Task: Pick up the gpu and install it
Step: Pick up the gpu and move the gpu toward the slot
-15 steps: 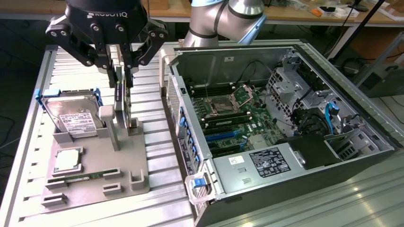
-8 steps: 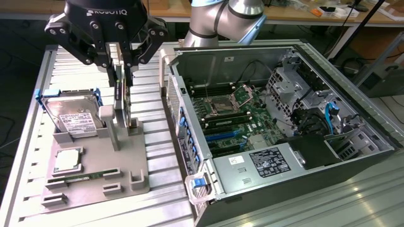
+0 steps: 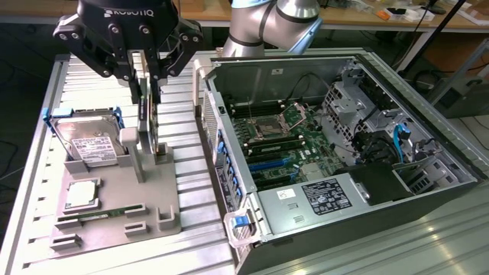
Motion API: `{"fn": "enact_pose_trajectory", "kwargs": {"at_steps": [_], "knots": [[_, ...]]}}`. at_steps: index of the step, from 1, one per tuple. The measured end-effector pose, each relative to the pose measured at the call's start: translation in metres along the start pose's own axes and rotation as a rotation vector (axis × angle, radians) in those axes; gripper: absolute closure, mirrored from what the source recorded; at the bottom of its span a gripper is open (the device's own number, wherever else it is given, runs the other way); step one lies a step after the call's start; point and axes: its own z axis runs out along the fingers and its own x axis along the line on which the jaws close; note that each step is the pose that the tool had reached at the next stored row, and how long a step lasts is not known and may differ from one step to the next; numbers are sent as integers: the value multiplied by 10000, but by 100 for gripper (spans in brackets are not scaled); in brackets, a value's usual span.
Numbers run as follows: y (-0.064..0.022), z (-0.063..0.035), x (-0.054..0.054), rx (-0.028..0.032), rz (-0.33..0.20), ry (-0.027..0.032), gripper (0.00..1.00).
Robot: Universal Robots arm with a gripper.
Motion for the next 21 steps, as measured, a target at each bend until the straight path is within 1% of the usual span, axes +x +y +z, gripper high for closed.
{"fn": "enact_pose_trajectory", "kwargs": {"at_steps": [21], "knots": [[2,-55,-1,0,0,0,73]]}}
